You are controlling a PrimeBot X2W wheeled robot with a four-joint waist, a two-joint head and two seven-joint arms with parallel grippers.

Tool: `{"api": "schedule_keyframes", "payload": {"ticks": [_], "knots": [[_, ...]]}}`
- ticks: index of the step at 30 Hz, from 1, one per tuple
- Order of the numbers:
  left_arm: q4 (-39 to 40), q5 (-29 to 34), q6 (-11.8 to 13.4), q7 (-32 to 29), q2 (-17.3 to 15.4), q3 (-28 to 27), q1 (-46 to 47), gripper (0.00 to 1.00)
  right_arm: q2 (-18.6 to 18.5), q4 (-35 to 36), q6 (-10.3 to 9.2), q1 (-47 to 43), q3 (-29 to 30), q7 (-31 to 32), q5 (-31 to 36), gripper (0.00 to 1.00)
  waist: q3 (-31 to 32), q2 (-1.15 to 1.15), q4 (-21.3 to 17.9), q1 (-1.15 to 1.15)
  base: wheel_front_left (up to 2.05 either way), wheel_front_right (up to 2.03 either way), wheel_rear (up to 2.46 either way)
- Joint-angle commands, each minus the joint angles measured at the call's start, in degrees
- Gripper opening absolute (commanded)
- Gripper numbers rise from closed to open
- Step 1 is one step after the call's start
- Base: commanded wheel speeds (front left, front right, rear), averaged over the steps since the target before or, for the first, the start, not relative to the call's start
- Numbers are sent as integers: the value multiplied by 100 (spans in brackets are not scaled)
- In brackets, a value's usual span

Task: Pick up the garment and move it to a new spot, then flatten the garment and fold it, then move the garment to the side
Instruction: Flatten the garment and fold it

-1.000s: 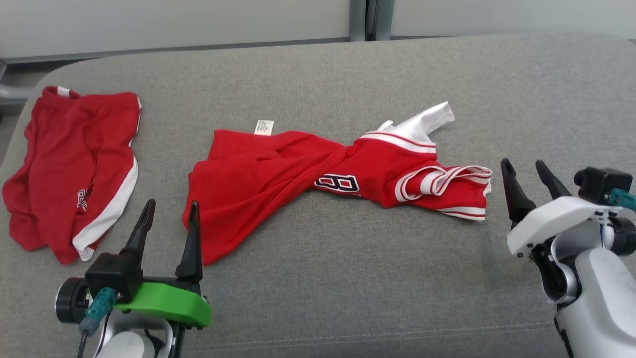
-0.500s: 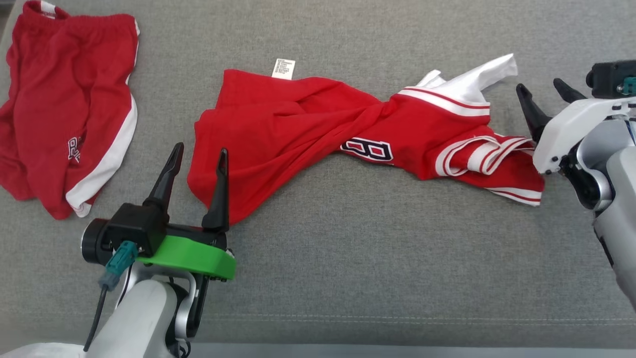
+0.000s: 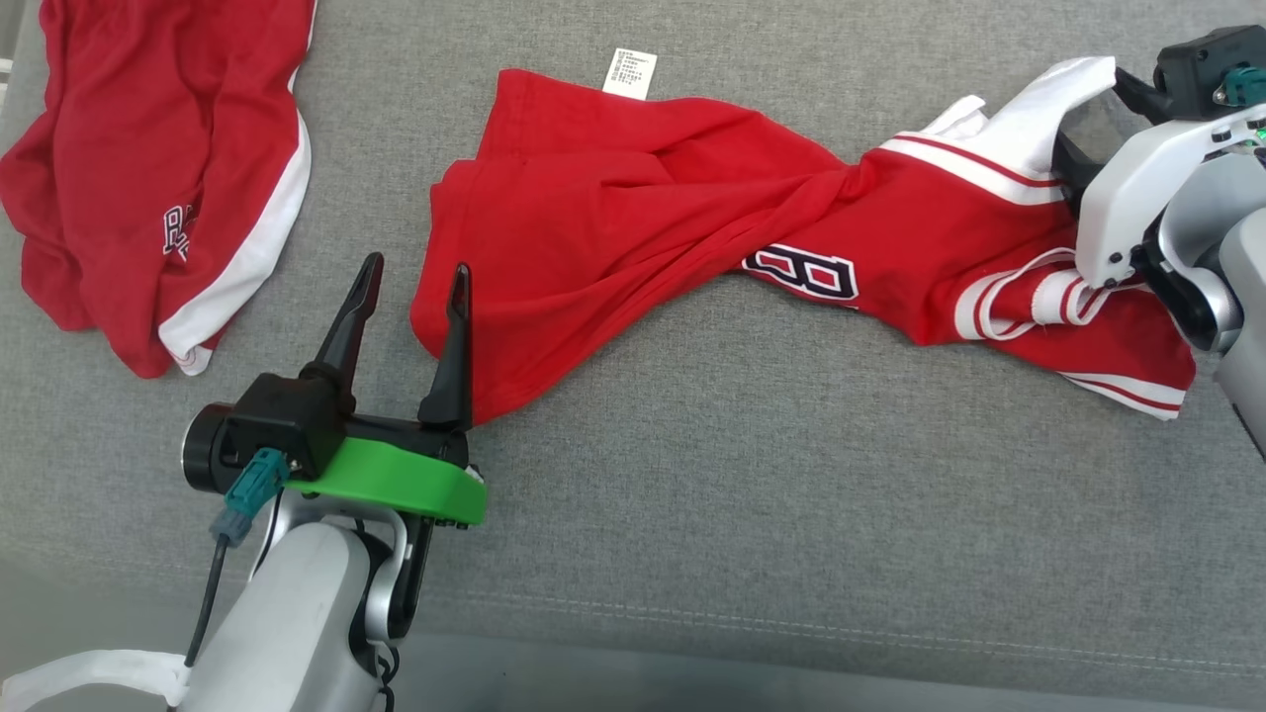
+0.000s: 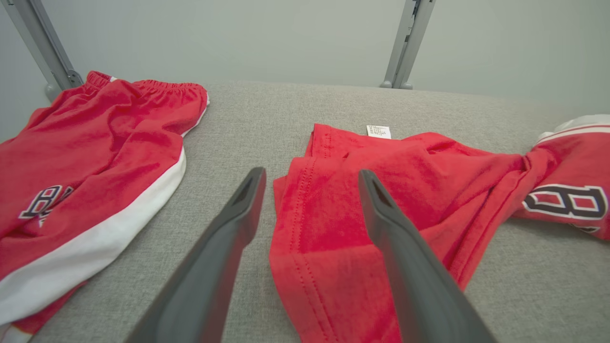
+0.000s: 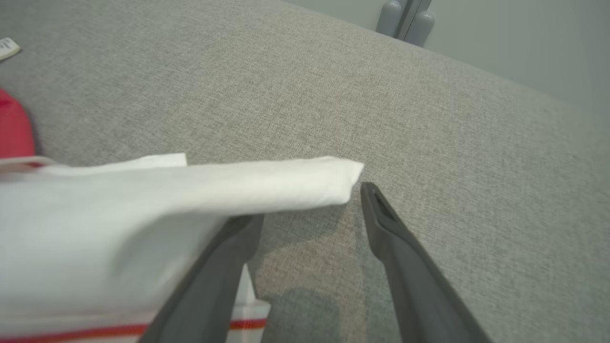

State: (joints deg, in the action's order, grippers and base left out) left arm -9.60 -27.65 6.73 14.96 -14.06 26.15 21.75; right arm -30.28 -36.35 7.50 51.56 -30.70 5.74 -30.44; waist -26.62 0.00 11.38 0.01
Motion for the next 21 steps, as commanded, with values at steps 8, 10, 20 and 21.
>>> {"api": "schedule_keyframes", "payload": {"ticks": [8, 10, 20, 21], "knots": [[-61, 147, -125, 31, 162, -120, 70, 100, -324, -156, -4, 463, -706, -241, 262, 100, 18, 0, -6, -1, 0, 0, 0], [-55, 154, -164, 25, 191, -144, 52, 100, -386, -143, -4, 545, -975, -254, 361, 100, 21, 0, -15, -1, 0, 0, 0], [-101, 324, -278, 24, 324, -321, -9, 100, -537, -272, -4, 902, -1871, -613, 555, 0, 85, 0, -58, -1, 0, 0, 0], [-102, 331, -288, 25, 334, -337, -29, 100, -531, -286, -4, 874, -1891, -666, 503, 0, 102, 0, -71, -1, 0, 0, 0]]}}
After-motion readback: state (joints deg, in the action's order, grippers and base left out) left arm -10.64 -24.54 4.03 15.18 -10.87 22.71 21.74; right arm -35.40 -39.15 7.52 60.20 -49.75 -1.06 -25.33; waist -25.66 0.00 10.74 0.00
